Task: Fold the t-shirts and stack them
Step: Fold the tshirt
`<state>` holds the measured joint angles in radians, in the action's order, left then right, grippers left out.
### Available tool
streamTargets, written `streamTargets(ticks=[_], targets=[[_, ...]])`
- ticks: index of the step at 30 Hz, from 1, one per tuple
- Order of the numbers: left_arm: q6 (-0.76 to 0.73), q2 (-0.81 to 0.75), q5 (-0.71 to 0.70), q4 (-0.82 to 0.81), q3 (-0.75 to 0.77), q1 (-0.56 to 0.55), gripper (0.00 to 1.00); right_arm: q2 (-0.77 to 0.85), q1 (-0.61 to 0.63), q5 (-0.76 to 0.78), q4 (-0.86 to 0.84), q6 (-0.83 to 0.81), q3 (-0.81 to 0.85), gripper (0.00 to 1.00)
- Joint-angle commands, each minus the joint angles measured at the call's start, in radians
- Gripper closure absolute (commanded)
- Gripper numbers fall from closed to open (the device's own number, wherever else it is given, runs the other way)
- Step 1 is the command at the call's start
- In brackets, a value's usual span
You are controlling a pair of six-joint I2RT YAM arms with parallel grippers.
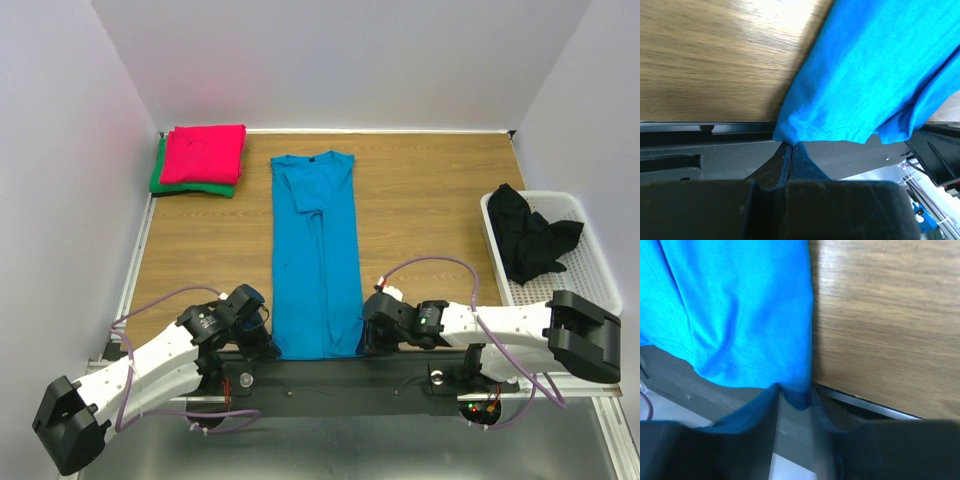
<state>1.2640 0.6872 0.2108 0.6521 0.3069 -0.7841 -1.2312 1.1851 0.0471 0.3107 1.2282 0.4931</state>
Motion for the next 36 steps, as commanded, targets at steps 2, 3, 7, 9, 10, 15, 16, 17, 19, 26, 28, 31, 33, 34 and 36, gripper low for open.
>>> streamTargets(ticks=[2,3,7,9,10,15,16,17,19,26,28,31,33,34,36], targets=[[-0.012,-0.012,0.002,-0.051,0.001,-0.004,1.0,0.012,-0.002,0.079,-0.053,0.001,0.016,0.77],[-0.014,-0.014,0.004,-0.057,0.001,-0.004,1.0,0.021,-0.002,0.091,-0.051,-0.002,0.022,0.85],[-0.02,-0.011,0.001,-0.089,0.043,-0.004,1.0,0.038,-0.002,0.117,-0.051,-0.036,0.059,1.0],[-0.023,-0.005,-0.019,-0.089,0.069,-0.004,1.0,0.036,-0.002,0.131,-0.05,-0.053,0.082,1.0],[-0.028,0.0,-0.057,-0.085,0.104,-0.003,1.0,0.035,-0.004,0.135,-0.05,-0.065,0.091,1.0],[-0.043,0.072,-0.239,-0.092,0.221,-0.004,1.0,0.018,-0.059,0.155,-0.05,-0.128,0.163,1.0],[-0.043,0.084,-0.272,-0.095,0.262,-0.004,1.0,0.016,-0.076,0.163,-0.048,-0.157,0.176,1.0],[-0.043,0.1,-0.302,-0.107,0.282,0.0,1.0,0.015,-0.105,0.175,-0.048,-0.171,0.191,1.0],[-0.048,0.133,-0.37,-0.132,0.335,0.011,1.0,0.004,-0.154,0.188,-0.05,-0.217,0.241,1.0],[-0.204,0.273,-0.413,-0.247,0.475,0.155,1.0,-0.117,-0.298,0.175,-0.05,-0.36,0.425,1.0],[-0.236,0.308,-0.372,-0.291,0.492,0.204,1.0,-0.161,-0.327,0.168,-0.051,-0.39,0.461,1.0],[-0.307,0.399,-0.301,-0.39,0.506,0.284,1.0,-0.211,-0.37,0.169,-0.053,-0.424,0.538,0.99],[-0.35,0.478,-0.281,-0.404,0.555,0.304,1.0,-0.267,-0.404,0.163,-0.053,-0.458,0.599,1.0],[-0.36,0.504,-0.286,-0.402,0.576,0.312,1.0,-0.287,-0.416,0.155,-0.055,-0.47,0.619,1.0],[-0.399,0.572,-0.313,-0.41,0.636,0.327,1.0,-0.347,-0.449,0.148,-0.055,-0.501,0.656,1.0]])
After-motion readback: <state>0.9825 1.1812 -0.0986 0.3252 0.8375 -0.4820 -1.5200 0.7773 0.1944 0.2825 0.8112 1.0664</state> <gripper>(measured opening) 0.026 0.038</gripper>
